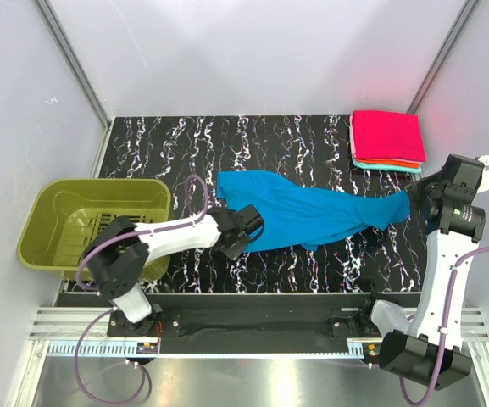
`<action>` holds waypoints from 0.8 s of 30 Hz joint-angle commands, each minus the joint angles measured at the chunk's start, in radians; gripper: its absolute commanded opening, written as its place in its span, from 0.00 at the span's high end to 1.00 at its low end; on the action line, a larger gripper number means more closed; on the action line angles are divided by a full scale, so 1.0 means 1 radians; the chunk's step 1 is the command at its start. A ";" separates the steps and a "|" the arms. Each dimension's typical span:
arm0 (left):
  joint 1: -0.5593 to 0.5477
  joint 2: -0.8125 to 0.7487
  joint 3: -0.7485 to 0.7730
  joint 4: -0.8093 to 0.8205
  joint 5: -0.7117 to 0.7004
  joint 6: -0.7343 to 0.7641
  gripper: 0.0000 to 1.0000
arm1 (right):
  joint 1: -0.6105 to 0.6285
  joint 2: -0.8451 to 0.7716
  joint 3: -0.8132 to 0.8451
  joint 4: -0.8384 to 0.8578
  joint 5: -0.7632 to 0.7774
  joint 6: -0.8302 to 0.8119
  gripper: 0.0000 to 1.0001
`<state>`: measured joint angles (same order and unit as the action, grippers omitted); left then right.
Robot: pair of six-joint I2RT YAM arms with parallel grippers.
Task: Fold and stack the t-shirts
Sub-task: Flatten the tshirt out
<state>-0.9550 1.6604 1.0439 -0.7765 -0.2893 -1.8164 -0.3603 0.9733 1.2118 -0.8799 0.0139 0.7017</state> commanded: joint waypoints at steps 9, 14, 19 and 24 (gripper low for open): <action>0.013 -0.316 0.322 -0.038 -0.467 0.465 1.00 | -0.003 0.031 0.196 -0.001 -0.162 -0.013 1.00; 0.022 -0.381 0.554 -0.037 -0.643 0.716 1.00 | -0.003 0.163 0.534 -0.043 -0.235 -0.065 1.00; 0.024 -0.447 0.749 -0.023 -0.624 0.848 1.00 | -0.003 0.231 0.952 -0.190 -0.198 -0.051 1.00; 0.022 -0.576 0.723 0.002 -0.515 0.855 1.00 | -0.003 0.197 1.152 -0.289 -0.190 -0.041 1.00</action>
<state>-0.9352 1.1545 1.7641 -0.8078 -0.8322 -1.0241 -0.3603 1.2221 2.2654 -1.0760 -0.1711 0.6670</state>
